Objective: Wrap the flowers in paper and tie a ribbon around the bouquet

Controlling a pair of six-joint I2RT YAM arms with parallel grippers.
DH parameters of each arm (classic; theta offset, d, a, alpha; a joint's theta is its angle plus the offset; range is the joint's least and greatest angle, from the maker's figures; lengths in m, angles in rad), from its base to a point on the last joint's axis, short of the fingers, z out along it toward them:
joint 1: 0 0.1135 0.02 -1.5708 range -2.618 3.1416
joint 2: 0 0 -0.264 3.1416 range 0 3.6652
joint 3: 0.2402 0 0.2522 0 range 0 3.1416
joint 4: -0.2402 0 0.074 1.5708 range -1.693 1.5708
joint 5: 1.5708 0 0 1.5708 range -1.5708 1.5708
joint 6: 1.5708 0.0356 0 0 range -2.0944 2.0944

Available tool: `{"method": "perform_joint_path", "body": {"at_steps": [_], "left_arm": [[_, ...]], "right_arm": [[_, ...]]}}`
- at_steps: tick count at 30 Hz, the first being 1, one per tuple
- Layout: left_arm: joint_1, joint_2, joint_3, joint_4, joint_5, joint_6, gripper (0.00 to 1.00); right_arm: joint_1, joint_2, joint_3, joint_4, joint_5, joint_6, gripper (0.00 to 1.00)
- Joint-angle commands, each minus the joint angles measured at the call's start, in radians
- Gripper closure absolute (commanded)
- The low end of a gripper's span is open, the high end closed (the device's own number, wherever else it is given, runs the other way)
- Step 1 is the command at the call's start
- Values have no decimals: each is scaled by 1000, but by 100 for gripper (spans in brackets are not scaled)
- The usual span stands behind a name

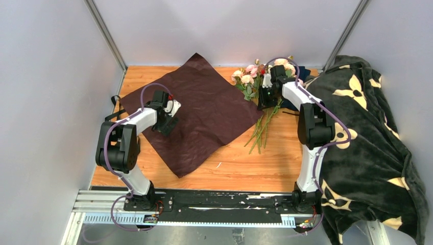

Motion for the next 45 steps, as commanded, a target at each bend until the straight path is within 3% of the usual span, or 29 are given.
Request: {"method": "perform_joint_path", "body": {"at_steps": [1, 4, 11, 20, 21, 24, 25, 30, 35, 45], "left_arm": [[-4, -17, -21, 8, 5, 4, 17], [-4, -18, -18, 7, 7, 4, 17], [-5, -31, -20, -31, 56, 16, 17], [-129, -127, -150, -66, 104, 159, 17], [-129, -127, -151, -69, 100, 158, 17], [-129, -126, -144, -83, 105, 156, 17], [-129, -127, -139, -94, 119, 154, 17], [-129, -144, -125, -135, 170, 163, 16], [-129, -156, -79, -181, 221, 146, 14], [-129, -208, -13, -228, 217, 139, 9]], "right_arm": [[-36, -28, -32, -47, -49, 31, 87], [-43, -40, -51, -45, -93, 35, 100], [-78, -108, -74, -44, -88, 41, 100], [-123, -200, -48, -57, 9, 36, 100], [-126, -197, -43, -63, 23, 42, 95], [-131, -191, -26, -82, 118, 62, 57], [-137, -194, -32, -84, 185, 88, 54], [-214, -218, -129, 61, 294, 224, 58], [-212, -178, -157, 164, 170, 292, 57], [-201, -133, -193, 266, 164, 368, 58]]}}
